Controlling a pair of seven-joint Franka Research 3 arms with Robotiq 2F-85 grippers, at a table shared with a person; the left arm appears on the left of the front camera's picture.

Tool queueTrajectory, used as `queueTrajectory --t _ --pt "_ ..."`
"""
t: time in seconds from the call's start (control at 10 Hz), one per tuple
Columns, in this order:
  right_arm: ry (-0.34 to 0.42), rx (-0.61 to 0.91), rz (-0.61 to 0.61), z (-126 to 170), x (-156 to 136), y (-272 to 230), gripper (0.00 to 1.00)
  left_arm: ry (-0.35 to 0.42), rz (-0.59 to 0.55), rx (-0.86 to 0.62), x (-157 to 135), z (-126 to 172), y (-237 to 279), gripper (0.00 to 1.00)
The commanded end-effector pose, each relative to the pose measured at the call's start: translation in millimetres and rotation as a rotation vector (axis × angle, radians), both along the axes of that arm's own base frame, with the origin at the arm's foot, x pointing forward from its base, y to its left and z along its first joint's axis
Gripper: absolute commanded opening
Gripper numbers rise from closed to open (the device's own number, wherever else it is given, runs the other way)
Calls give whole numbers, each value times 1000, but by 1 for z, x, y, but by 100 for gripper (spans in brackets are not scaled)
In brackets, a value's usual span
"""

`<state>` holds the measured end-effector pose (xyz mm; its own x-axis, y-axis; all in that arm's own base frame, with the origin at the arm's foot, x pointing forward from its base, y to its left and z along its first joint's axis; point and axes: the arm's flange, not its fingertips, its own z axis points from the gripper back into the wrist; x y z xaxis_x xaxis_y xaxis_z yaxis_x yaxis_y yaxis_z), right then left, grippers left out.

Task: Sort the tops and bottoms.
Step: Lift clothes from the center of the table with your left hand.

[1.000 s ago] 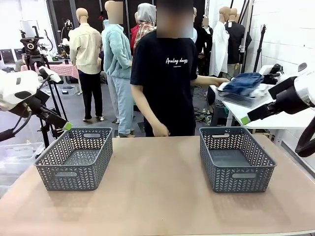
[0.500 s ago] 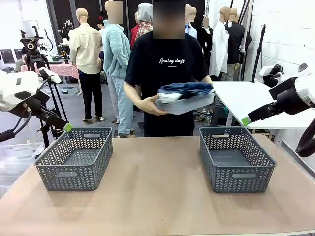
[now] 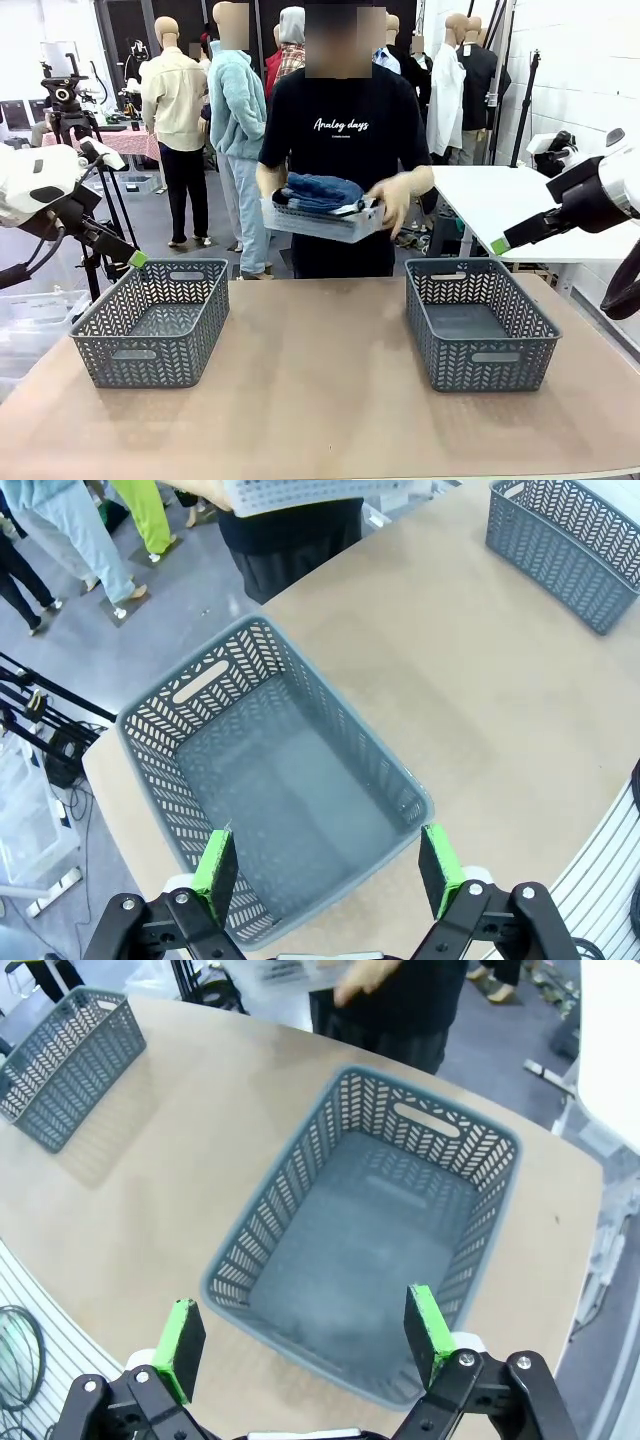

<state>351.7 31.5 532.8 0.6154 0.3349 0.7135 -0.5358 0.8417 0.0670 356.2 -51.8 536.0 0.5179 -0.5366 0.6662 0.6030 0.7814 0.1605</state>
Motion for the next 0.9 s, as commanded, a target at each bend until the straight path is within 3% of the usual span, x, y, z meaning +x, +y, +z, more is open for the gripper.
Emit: queueTrajectory --t 0.0,0.8 --pt "1 13 6 0 1 1 100 -10 2 -5 1 1 2 94" --pt "1 13 6 0 1 1 100 -10 2 -5 1 1 2 94"
